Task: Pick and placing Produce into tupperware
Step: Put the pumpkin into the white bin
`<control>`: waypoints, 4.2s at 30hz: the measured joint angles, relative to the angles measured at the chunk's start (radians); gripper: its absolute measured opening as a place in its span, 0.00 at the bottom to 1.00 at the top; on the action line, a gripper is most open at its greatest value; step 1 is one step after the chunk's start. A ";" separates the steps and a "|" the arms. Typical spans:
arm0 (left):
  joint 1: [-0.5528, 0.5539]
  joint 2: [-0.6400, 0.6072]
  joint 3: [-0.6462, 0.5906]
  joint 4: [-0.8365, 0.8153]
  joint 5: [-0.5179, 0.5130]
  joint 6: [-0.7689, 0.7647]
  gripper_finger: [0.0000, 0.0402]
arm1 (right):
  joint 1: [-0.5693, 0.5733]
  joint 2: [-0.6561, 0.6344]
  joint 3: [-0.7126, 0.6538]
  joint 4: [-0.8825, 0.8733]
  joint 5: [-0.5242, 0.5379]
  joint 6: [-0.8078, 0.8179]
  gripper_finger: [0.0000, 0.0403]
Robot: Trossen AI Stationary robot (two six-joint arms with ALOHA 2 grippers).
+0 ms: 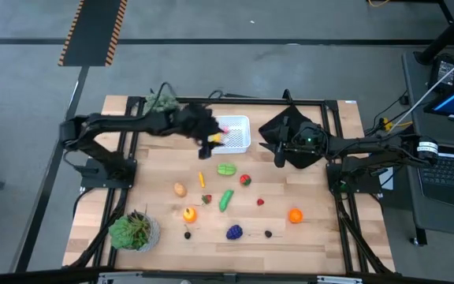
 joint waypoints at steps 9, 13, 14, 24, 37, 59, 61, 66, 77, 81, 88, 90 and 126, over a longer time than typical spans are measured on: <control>-0.044 -0.335 -0.306 0.147 -0.078 -0.081 0.57 | 0.000 0.002 0.000 0.005 -0.001 -0.009 0.53; -0.042 -0.487 -0.374 0.152 -0.097 -0.076 0.56 | 0.000 0.002 0.000 0.008 -0.001 -0.011 0.53; -0.043 -0.523 -0.395 0.155 -0.096 -0.076 0.56 | 0.000 0.002 0.000 0.008 -0.001 -0.011 0.53; -0.107 -0.746 -0.615 0.196 0.008 -0.084 0.56 | 0.000 0.002 0.000 0.007 -0.001 0.034 0.53; -0.234 -0.761 -0.684 0.241 -0.008 -0.109 0.56 | 0.001 0.002 0.027 -0.196 -0.048 -0.003 0.53; -0.290 -0.761 -0.684 0.237 -0.010 -0.125 0.57 | 0.413 0.001 0.483 -1.219 0.334 0.257 0.53; -0.294 -0.761 -0.684 0.234 -0.010 -0.121 0.57 | 0.462 0.001 0.486 -1.241 0.336 0.321 0.53; -0.294 -0.761 -0.684 0.234 -0.010 -0.106 0.56 | 0.610 0.001 0.487 -1.295 0.335 0.504 0.53; -0.294 -0.761 -0.684 0.238 -0.010 -0.137 0.56 | 0.925 0.011 0.487 -1.438 0.333 0.976 0.53; -0.294 -0.761 -0.684 0.240 -0.035 -0.155 0.56 | 1.011 0.055 0.489 -1.441 0.334 1.079 0.53; -0.294 -0.761 -0.684 0.240 -0.084 -0.187 0.57 | 1.123 0.224 0.612 -1.567 0.334 1.215 0.53; -0.294 -0.761 -0.684 0.240 -0.084 -0.190 0.57 | 1.152 0.278 0.666 -1.607 0.334 1.243 0.53; -0.294 -0.761 -0.684 0.240 -0.085 -0.181 0.57 | 1.227 0.466 0.747 -1.594 0.376 1.320 0.53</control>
